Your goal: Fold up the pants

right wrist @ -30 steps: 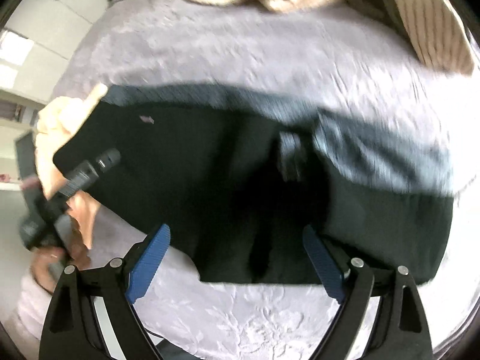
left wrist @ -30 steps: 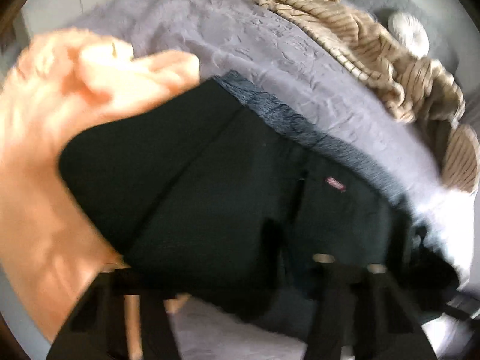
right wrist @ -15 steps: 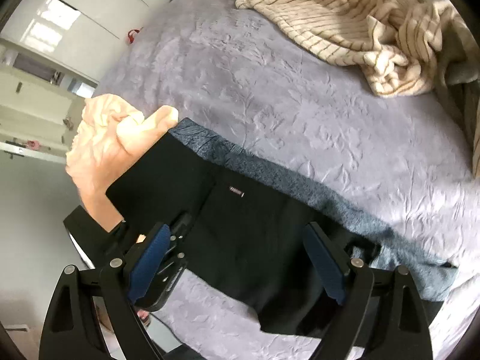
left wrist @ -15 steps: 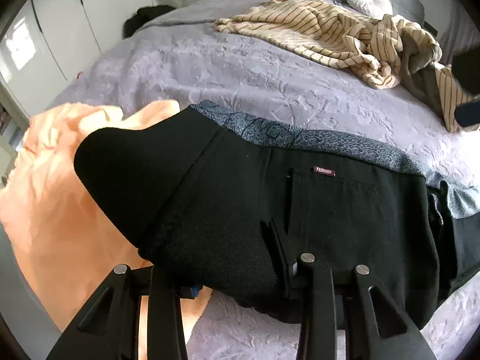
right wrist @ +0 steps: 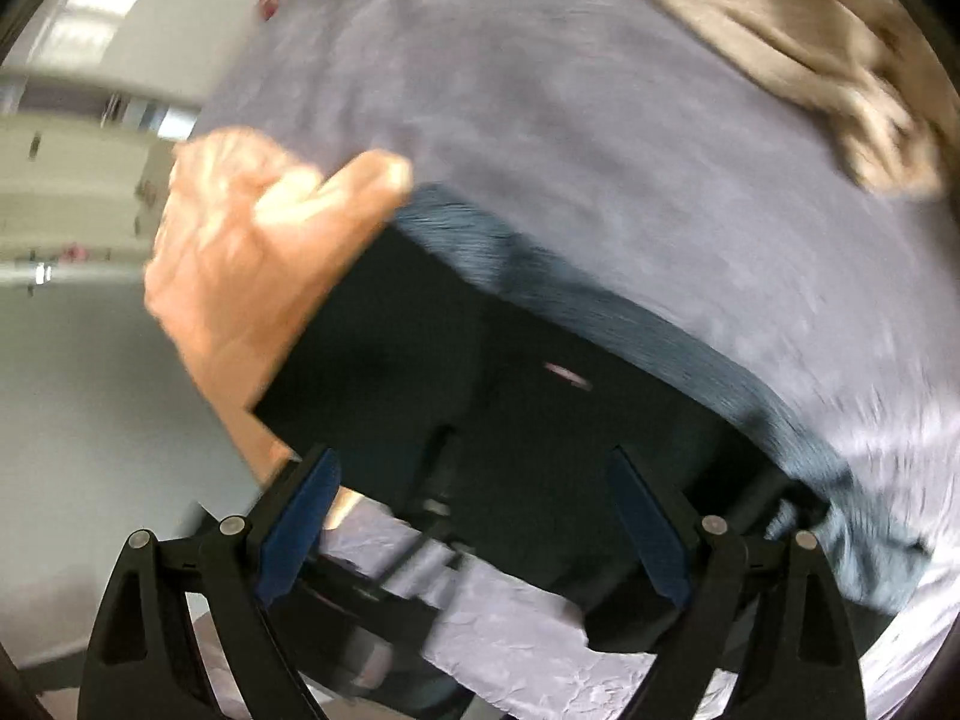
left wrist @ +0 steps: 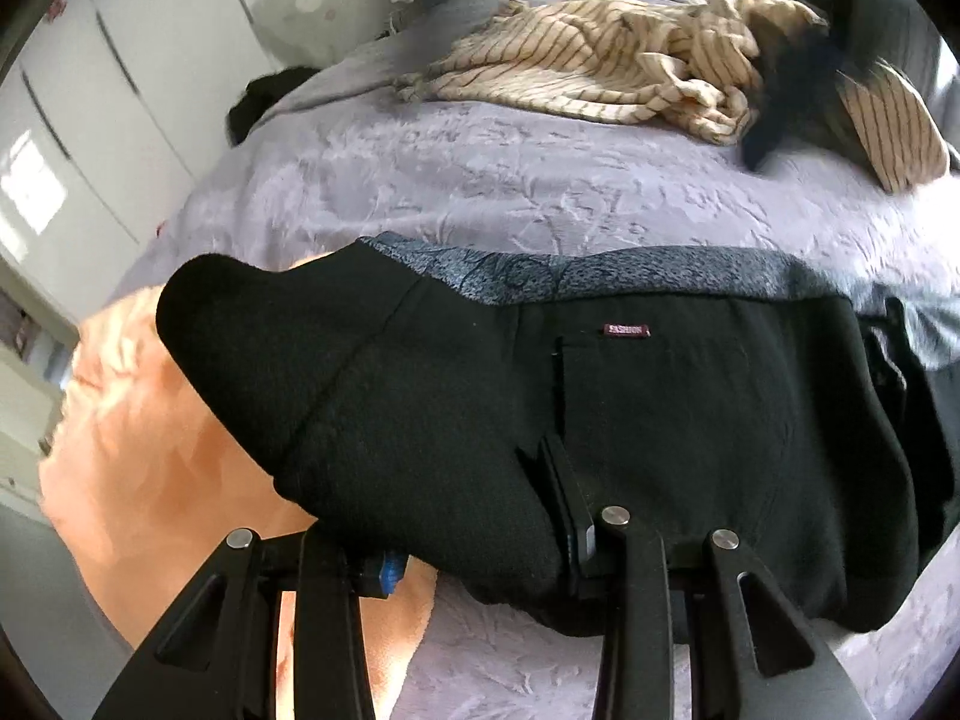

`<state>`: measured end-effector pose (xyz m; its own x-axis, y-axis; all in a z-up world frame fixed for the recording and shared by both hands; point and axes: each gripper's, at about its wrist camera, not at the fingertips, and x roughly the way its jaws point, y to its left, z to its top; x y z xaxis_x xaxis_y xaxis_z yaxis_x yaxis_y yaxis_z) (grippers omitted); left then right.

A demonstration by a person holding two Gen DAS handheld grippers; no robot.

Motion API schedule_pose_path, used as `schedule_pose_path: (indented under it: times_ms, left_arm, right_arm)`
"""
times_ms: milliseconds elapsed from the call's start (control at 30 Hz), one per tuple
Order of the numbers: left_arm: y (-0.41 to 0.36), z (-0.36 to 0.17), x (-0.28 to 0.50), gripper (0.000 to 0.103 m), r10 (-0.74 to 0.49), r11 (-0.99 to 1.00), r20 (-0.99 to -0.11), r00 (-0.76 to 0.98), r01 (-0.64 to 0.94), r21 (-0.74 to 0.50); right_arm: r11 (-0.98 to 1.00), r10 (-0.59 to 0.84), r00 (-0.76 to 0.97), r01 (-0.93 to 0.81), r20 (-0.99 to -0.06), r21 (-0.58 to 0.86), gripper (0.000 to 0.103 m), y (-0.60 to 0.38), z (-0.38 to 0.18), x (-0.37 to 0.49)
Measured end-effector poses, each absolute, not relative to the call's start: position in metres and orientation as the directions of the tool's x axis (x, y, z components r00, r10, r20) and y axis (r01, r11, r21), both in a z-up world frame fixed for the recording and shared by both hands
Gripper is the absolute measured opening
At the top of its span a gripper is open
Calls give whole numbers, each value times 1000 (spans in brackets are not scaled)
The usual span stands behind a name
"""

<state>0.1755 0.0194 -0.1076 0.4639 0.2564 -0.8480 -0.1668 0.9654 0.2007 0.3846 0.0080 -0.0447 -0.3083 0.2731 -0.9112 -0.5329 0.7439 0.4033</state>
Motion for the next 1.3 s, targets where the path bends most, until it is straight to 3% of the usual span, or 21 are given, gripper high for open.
schedule_pose_path:
  times_ms: [400,433,467,500,567,933,1100,1300]
  left_arm:
    - [16,-105,172,39,267,964,-837,478,-130,233]
    - [14,-105,172,39,263,965,-836,481,-127,231]
    - [13,-103,172,39,259,966,-837,482,-124,227]
    - [13,-102,173,39,250,968,-844,474,-122,218]
    - [11,-96,170,39,240,971,-838,491,-117,209]
    - [-66,-9,170,39,138,985,-735,663,-18,169]
    - [-129,20,178,39,40,989,-705,708,71,128]
    - [-219,26,180,39,-54,965,-699,713,217,146]
  right_arm:
    - [590,-51,-404,-751,-913,298,90,132,-97,338]
    - [598,-69,-410,-747,-910,292,84,130,-104,339]
    - [607,-64,-425,-734,-903,303,49,127,-107,341]
    - [631,-59,-434,-714,-899,304,32,122,-108,344]
    - [647,14,-425,-686,-905,332,23,107,-98,352]
    - [637,522,-348,-447,-779,627,22,-58,3,377]
    - [614,683,-222,-342,-696,711,23,-168,37,380]
    - [596,778,-79,-220,-623,772,23,-300,40,370]
